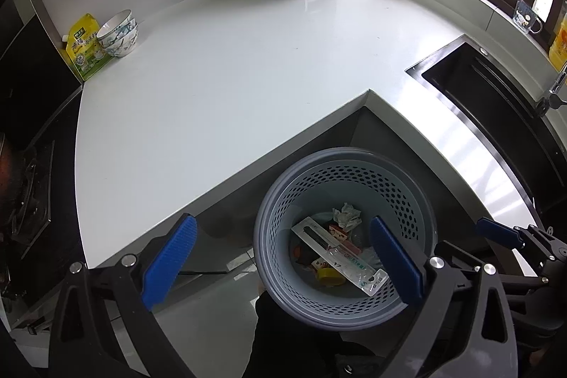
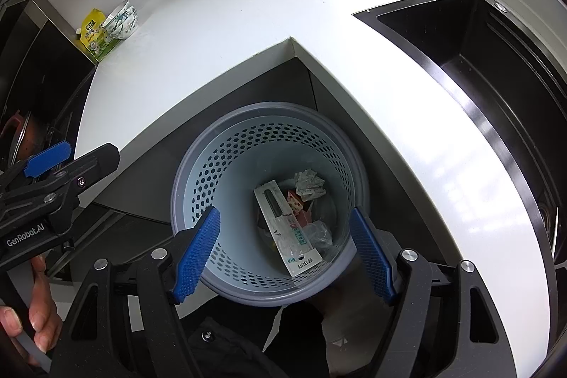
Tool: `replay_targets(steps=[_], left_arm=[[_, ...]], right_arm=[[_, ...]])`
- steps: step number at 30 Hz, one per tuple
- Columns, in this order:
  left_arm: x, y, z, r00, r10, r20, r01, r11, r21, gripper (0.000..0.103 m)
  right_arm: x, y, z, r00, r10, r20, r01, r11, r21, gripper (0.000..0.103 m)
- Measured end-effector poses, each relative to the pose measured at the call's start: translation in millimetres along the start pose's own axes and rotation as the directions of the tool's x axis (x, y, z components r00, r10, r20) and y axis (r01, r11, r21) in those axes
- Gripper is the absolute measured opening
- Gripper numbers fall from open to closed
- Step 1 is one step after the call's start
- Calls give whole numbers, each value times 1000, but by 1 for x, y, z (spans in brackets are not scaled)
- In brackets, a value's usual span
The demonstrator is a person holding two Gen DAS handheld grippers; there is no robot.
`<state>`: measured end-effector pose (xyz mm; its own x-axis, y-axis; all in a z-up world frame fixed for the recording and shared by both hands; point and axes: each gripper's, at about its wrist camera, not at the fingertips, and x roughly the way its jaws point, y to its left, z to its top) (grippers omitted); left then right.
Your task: Collect trash
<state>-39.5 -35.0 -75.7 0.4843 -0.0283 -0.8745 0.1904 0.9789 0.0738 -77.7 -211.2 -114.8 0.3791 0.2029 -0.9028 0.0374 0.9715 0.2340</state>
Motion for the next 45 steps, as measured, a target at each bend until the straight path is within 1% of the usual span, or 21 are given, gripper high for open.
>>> replay_targets(steps=[19,34,45], left_arm=[[0,-2,1,1000,20,-2,-20,1000,-6,96],[3,-6,-2,1000,-2,-11,2,1000,-8,96],[4,-6,-2,1000,12,-18,-12,1000,-4,96]], right_arm=[[1,-1,1,1000,-7,-1,7,1000,-9,72],[1,0,-1,1000,-11,-2,11,1000,-18,72],[1,1,0,1000,-11,1,11,1000,-25,72]])
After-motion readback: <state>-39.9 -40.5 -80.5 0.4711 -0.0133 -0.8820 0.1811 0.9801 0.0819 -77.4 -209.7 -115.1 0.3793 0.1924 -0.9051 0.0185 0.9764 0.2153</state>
